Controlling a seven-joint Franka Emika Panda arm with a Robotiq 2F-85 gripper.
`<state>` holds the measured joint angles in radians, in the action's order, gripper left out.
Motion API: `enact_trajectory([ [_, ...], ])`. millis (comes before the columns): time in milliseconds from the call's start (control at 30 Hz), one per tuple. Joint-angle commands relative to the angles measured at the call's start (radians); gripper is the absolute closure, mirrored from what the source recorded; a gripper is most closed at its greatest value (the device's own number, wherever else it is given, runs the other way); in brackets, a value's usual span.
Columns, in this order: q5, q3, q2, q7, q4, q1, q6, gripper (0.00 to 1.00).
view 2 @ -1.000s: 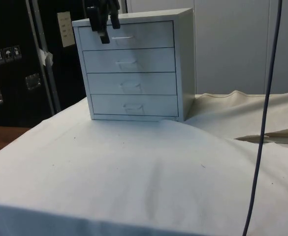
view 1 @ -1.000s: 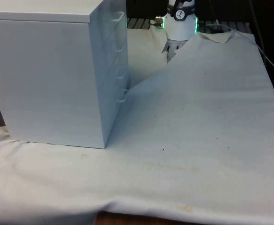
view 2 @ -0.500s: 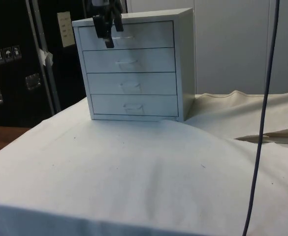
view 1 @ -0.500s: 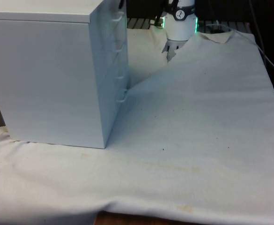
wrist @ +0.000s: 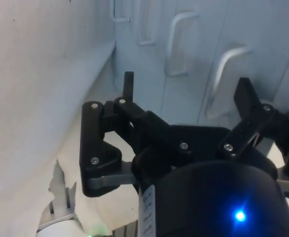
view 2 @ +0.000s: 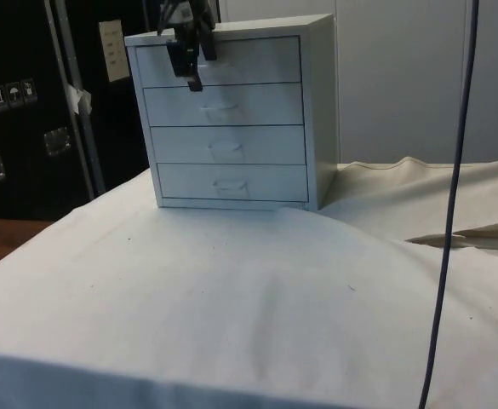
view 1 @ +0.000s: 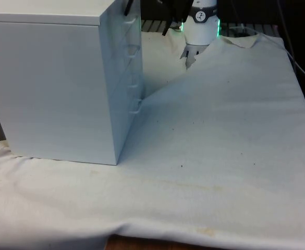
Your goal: Open the drawer, then close it.
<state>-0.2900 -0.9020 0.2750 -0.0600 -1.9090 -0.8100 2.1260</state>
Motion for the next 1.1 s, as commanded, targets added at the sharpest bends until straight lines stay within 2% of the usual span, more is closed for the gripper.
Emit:
enact_trajectory([
  [0,-0.017,-0.005,0.004,-0.009,-0.006,-0.002,0.017,0.00],
  [67,-0.023,-0.004,0.005,-0.013,-0.007,-0.002,0.016,0.06],
  [133,-0.034,-0.003,0.004,-0.019,-0.008,-0.002,0.018,0.16],
  [167,-0.029,0.001,0.003,-0.017,-0.001,-0.002,0.000,0.30],
  [200,-0.038,-0.003,0.004,-0.022,-0.010,-0.003,0.017,0.30],
  [367,-0.043,-0.003,0.006,-0.025,-0.011,-0.003,0.017,0.56],
  [400,-0.049,-0.004,0.006,-0.028,-0.012,-0.004,0.017,0.65],
  [467,-0.052,-0.007,0.007,-0.021,-0.004,-0.001,0.002,0.74],
  [500,-0.053,-0.005,0.006,-0.030,-0.012,-0.005,0.017,0.74],
  [667,-0.055,-0.006,0.005,-0.031,-0.009,-0.004,0.010,1.00],
  [900,-0.056,-0.007,0.006,-0.033,-0.004,-0.004,0.003,1.00],
  [1000,-0.057,-0.005,0.008,-0.042,0.000,-0.011,-0.005,1.00],
  [1033,-0.056,-0.009,0.006,-0.032,-0.001,-0.003,-0.003,1.00],
  [1067,-0.057,-0.004,0.009,-0.045,0.001,-0.013,-0.008,1.00],
])
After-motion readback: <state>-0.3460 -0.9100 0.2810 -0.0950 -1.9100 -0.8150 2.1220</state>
